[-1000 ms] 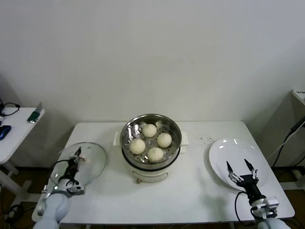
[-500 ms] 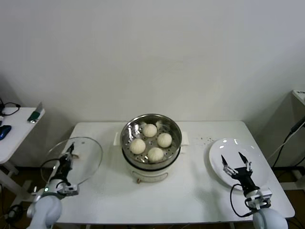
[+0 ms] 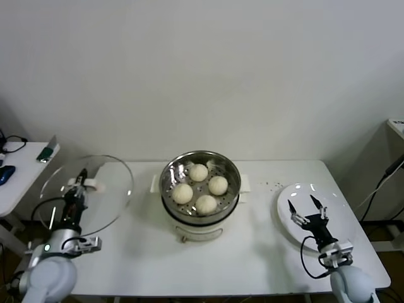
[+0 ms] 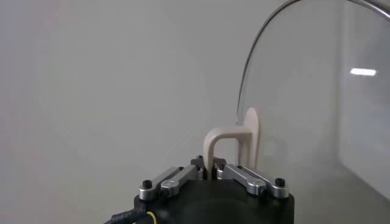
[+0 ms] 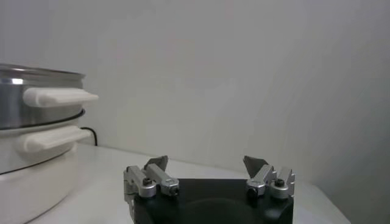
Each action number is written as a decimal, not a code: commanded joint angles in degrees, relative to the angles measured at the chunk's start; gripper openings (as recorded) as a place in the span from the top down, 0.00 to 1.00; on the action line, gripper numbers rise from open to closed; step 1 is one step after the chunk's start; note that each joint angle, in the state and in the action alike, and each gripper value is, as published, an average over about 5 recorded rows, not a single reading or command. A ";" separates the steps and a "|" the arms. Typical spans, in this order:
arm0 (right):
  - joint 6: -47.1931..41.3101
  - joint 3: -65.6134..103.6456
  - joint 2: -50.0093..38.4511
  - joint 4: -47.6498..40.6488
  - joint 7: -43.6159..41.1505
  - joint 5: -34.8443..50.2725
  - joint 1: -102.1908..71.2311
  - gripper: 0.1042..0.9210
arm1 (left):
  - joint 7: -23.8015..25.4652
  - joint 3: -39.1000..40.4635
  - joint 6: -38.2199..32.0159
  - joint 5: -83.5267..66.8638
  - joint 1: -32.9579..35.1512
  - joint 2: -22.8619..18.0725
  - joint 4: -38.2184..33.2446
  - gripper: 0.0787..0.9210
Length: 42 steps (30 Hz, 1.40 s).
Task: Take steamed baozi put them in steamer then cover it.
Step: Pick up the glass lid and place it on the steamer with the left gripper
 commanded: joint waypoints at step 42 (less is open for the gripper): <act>1.88 1.42 0.19 -6.13 -0.19 -1.73 4.34 0.12 | 22.88 48.00 32.01 15.44 -35.09 -20.17 11.52 0.91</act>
